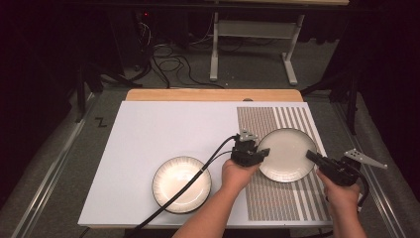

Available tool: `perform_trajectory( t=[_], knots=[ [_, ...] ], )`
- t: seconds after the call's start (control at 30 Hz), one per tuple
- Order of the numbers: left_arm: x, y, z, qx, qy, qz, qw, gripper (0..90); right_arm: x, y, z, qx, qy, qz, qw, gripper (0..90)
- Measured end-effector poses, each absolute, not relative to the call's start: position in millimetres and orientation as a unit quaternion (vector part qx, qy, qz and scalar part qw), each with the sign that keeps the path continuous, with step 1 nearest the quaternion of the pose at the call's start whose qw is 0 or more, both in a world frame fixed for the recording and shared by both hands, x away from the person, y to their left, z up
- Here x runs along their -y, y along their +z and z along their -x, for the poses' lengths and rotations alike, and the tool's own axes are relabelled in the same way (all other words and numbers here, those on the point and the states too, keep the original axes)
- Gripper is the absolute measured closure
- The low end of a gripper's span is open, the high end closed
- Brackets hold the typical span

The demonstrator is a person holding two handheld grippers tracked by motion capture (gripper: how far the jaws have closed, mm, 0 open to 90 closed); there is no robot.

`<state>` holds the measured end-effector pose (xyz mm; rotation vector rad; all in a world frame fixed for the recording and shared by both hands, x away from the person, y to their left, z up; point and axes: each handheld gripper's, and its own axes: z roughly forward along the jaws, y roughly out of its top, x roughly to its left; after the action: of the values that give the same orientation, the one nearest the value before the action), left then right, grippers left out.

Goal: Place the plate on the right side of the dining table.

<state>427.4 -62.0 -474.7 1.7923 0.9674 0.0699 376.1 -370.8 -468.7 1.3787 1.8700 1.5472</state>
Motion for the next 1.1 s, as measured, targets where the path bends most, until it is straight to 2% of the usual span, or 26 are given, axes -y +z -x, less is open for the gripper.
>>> perform_trajectory(
  t=[0.7,1.1],
  knots=[
    [70,-492,-435,-0.418,0.021,-0.761,0.496,69.8,371,-482,-380,-0.675,0.511,-0.498,0.188,84.0],
    [76,-490,-433,-0.424,0.045,-0.767,0.479,66.9,371,-485,-381,-0.675,0.511,-0.497,0.19,84.2]
  ],
)
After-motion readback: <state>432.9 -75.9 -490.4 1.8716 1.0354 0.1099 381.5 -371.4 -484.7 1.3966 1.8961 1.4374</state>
